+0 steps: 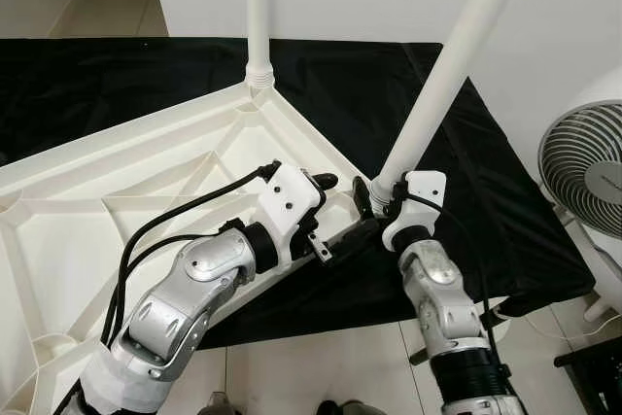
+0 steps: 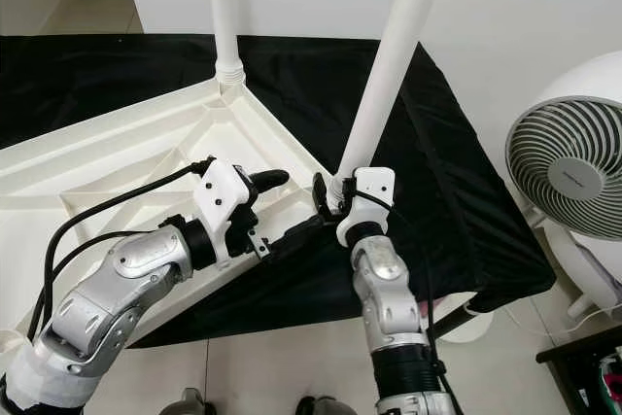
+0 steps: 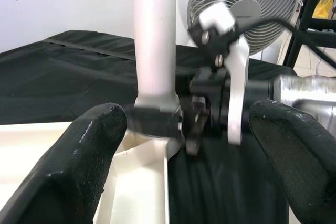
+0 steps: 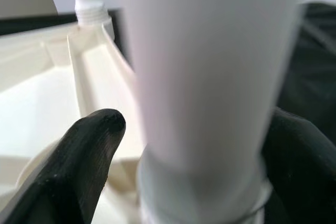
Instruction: Building children table
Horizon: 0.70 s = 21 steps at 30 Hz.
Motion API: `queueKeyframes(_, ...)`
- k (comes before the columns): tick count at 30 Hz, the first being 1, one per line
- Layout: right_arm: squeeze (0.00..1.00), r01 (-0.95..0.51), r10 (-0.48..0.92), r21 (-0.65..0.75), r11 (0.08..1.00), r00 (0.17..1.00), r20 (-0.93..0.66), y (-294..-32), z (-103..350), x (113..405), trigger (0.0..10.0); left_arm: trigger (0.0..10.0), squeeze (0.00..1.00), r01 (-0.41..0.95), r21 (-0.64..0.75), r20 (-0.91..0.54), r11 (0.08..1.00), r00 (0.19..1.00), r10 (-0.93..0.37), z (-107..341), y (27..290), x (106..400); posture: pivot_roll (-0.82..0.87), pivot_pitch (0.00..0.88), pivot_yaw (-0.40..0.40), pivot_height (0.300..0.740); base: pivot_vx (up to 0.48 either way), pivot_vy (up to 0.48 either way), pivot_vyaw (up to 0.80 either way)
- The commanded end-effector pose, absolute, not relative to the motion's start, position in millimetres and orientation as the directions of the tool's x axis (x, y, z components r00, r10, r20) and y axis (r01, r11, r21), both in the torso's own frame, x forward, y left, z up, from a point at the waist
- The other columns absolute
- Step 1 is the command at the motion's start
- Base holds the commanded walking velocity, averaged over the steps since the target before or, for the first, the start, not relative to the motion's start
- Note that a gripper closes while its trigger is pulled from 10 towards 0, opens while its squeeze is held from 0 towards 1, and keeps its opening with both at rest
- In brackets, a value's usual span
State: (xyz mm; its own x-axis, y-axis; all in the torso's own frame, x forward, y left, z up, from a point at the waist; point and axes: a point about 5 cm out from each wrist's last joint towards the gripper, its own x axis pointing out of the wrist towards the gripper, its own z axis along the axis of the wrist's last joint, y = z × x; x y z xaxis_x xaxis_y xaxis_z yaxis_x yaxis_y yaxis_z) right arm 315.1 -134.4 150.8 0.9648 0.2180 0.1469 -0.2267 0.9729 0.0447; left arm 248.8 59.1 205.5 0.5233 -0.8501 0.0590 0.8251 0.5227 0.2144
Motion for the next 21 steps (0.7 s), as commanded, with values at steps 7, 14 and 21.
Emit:
queueKeyframes(7,0.0,-0.388,0.397,-0.08,0.918,0.9,0.181,-154,165,333,10.0,10.0,0.0,0.845,0.216,0.023,0.49,0.497,-0.867,200,56,248,0.17,0.088,-0.054,0.74,0.0,0.0,0.0)
queueKeyframes(14,0.0,-0.454,0.471,-0.129,0.881,0.869,0.155,-160,169,345,10.0,10.0,0.0,0.845,0.213,0.019,0.49,0.498,-0.867,200,56,248,0.17,0.089,-0.048,0.74,0.0,0.0,0.0)
queueKeyframes(21,0.0,-0.559,0.578,-0.172,0.811,0.81,0.094,-163,165,350,0.0,10.0,0.0,0.844,0.213,0.016,0.492,0.5,-0.866,200,56,248,0.18,0.092,-0.049,0.74,0.0,0.0,0.0)
